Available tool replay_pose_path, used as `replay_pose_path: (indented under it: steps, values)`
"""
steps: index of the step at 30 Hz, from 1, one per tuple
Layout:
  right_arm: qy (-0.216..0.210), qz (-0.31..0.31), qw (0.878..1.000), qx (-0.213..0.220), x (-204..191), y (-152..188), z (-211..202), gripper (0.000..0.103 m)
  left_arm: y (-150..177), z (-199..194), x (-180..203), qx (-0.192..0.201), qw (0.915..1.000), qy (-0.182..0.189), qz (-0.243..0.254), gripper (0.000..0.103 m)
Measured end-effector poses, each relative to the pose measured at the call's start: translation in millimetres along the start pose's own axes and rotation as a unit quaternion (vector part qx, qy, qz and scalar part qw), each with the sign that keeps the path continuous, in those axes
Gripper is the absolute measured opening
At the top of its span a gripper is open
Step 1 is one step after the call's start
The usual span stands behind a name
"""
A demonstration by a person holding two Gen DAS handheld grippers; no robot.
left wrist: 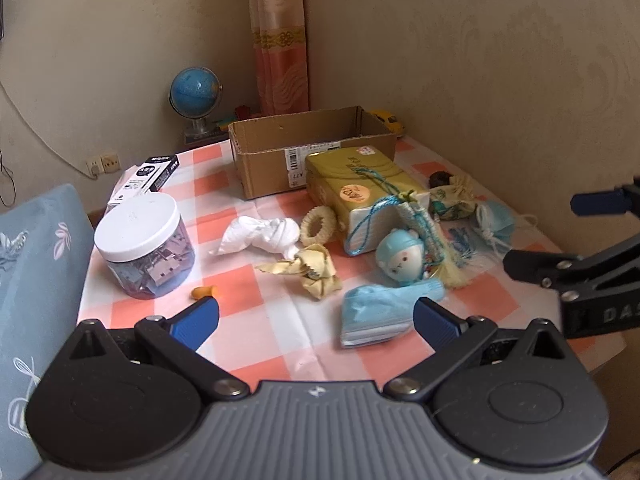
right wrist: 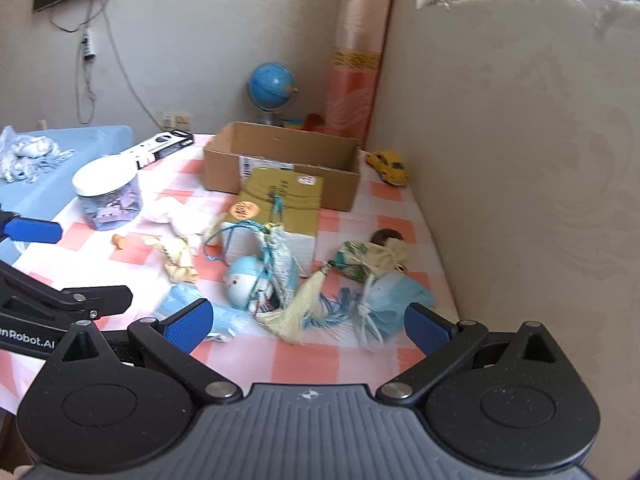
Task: Organize soft objects
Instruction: 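Lower the left tool onto the orange foam earplug and close it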
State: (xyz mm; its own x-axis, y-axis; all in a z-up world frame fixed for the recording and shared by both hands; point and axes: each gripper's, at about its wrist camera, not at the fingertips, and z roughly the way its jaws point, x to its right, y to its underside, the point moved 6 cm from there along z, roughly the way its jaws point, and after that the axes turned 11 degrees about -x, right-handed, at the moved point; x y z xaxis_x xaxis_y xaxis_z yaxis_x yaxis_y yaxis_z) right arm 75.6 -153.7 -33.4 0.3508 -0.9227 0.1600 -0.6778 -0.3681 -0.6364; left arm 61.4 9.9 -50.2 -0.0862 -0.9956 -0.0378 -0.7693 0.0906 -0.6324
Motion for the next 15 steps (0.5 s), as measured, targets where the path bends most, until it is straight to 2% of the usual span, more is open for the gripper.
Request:
replay_pose_path:
  steps: [6,15]
  values:
    - [-0.031,-0.043,0.999,0.009,-8.8,5.3,7.8,0.103,10.1,13.5,-19.8,-0.006,0.9997,-0.023,-0.002,0.103]
    - [-0.080,-0.077,0.994,-0.021,-23.8,16.0,33.4,0.103,15.0,47.5,-61.4,-0.012,0.9989,-0.033,-0.032,0.102]
